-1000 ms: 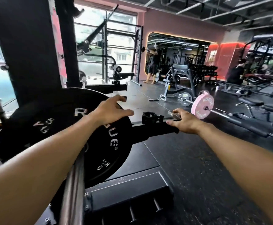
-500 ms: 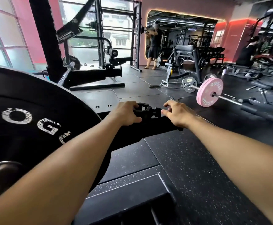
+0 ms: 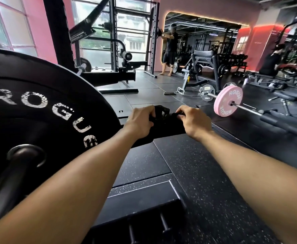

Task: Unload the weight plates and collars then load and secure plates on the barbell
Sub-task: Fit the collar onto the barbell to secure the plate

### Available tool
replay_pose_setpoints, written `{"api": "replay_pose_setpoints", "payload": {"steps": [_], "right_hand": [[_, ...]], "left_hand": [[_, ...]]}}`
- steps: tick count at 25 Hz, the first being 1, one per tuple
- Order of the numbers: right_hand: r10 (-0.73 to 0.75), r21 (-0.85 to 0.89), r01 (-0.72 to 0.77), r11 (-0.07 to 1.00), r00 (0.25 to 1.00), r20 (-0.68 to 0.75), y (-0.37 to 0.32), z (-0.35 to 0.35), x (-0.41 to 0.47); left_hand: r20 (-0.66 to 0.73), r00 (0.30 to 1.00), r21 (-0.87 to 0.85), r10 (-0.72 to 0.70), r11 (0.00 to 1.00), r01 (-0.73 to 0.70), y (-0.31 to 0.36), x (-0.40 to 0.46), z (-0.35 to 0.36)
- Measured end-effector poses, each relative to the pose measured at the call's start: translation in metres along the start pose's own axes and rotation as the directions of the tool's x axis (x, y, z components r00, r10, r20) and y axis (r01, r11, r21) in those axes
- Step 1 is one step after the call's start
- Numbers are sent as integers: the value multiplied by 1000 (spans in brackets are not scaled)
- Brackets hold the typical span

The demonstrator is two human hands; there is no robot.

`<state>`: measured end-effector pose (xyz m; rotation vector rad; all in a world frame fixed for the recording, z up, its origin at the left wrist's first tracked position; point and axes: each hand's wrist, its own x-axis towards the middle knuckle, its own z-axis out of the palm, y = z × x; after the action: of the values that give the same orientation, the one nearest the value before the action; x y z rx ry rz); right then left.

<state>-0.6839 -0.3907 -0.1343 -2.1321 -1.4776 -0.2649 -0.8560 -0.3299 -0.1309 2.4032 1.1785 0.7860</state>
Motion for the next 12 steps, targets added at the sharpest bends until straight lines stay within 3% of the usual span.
{"api": "replay_pose_setpoints", "payload": {"steps": [12], "right_hand": [[-250, 240, 242, 940, 968, 1, -107, -99, -193]], "left_hand": [[-109, 994, -54, 31, 998, -37, 9, -234, -132]]}}
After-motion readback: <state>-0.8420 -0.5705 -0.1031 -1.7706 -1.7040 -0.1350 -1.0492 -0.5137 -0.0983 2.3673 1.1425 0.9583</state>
